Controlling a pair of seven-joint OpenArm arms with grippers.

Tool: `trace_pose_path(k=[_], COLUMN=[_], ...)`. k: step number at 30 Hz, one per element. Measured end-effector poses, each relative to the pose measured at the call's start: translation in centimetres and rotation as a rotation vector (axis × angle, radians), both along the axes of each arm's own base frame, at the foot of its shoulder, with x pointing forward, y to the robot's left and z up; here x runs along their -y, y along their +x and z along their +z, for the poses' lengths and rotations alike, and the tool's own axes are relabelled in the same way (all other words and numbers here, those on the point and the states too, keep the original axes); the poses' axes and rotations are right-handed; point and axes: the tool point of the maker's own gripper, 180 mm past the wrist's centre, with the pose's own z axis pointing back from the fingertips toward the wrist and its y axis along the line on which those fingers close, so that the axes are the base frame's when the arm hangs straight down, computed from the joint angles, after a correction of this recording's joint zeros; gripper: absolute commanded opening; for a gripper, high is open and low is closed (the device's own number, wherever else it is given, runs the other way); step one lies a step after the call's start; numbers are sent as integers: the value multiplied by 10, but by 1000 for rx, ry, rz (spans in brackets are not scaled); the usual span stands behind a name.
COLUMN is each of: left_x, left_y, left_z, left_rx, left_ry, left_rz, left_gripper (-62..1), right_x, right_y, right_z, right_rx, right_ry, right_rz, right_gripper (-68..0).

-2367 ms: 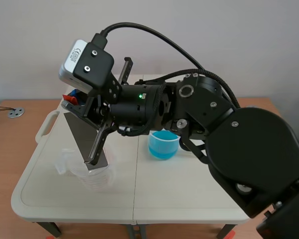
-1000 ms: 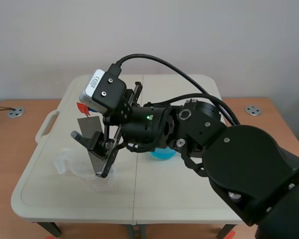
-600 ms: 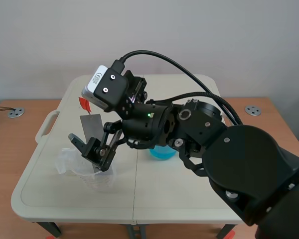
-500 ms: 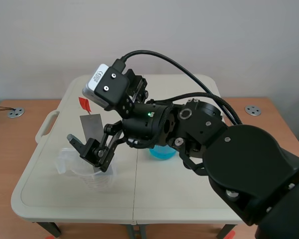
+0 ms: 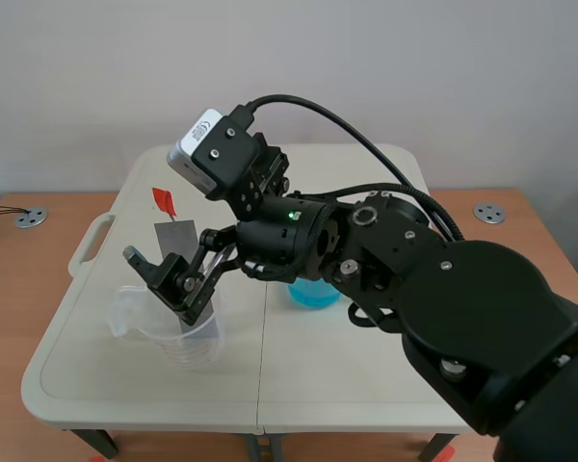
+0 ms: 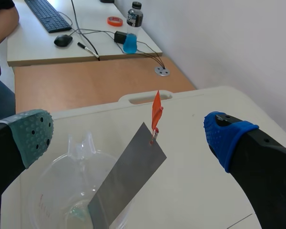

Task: Hold the metal plate by the orange handle, dip it into the blue solution, take it out and point at it, then put the plate back in the beaker on the left.
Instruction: 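Return to the home posture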

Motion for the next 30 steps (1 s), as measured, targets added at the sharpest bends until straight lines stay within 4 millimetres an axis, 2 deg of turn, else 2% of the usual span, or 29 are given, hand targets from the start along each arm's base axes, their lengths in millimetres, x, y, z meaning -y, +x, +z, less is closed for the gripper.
trace_pose_path(k=[3,7,11,14,19,24,30], left_x=[1,2,3,7,32,57,73], left_y=[1,11,38,57,76,81,91], left_z=[1,8,21,34,65,92,115], left_rx=[6,52,138,204,301,365,432], left_ry=[-5,-22,-26,-29,-57,-78,-85], left_rz=[0,-2,-5,-15,-74,-136,-168], left_gripper=[-67,-67,-67,-67,-67,-67,-67], right_x=[4,15,32,52,84,109,145], right_y=[1,3,7,11,11,1,-8], right_z=[6,7,26,38,44,45,42], right_rx=[-19,-30,-15,13,17,-5,-51], right_ry=[37,-2,28,30,8,8,-5], right_rz=[-8,-19,-51,-90,-147,-171,-230], right_gripper=[-11,-11,-12,-12,-12,-12,-12])
